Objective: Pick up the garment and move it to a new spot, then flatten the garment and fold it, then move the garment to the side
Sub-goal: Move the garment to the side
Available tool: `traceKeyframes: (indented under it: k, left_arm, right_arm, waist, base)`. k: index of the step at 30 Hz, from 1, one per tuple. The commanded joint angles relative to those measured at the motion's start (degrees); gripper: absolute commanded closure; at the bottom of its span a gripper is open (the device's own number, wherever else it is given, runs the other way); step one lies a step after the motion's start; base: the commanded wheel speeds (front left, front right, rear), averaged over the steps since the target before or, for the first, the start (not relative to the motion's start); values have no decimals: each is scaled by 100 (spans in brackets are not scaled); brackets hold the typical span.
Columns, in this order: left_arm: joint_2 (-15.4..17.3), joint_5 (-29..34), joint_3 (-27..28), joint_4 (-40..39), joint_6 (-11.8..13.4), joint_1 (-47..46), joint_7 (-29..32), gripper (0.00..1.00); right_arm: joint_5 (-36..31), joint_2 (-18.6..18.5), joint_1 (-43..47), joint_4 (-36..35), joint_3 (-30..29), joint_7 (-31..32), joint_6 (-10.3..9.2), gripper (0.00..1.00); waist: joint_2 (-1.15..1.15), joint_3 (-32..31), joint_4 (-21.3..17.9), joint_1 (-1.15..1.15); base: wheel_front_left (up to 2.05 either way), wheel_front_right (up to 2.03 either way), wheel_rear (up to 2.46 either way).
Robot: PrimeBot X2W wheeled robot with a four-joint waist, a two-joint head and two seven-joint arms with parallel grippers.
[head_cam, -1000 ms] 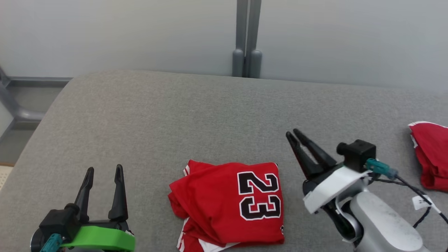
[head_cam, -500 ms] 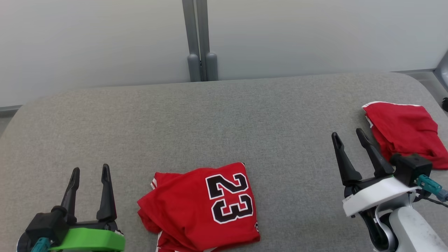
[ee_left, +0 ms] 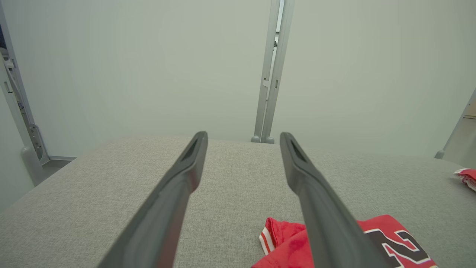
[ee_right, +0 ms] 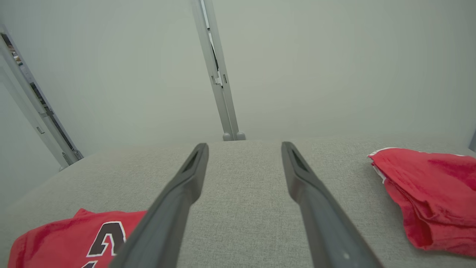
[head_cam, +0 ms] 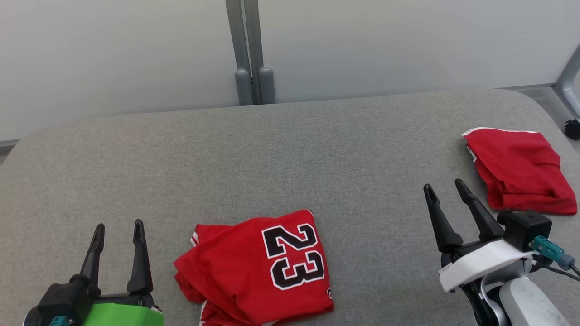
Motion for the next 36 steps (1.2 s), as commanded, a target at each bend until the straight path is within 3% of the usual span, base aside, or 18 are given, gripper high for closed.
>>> traceKeyframes:
  k: [1,6,19,28,36]
  left_arm:
    - [-15,62,25,12,-27,-23,-15,0]
    - [-61,102,52,25,-68,-46,-15,0]
    - [-155,147,-130,191,-199,-229,-15,0]
    - [-233,122,-238,276,-244,-435,-15,0]
    - [-298,96,-258,366,-280,-566,-15,0]
  right_arm:
    - [-35,-9,-7,-22,2,31,0,0]
    - [1,75,-4,161,-39,371,0,0]
    - [700,860,-589,1269,-217,2553,1,0]
    - [886,1007,-1045,2171,-572,3999,1,0]
    - [1245,1074,-985,2475,-436,4513,-4,0]
  waist:
    - [0,0,58,0]
    - [0,8,251,0]
    - [0,170,1417,0]
    - [0,452,1995,0]
    - [0,628,2177,0]
  base:
    - [0,0,0]
    - [0,0,0]
    - [0,0,0]
    - [0,0,0]
    - [0,0,0]
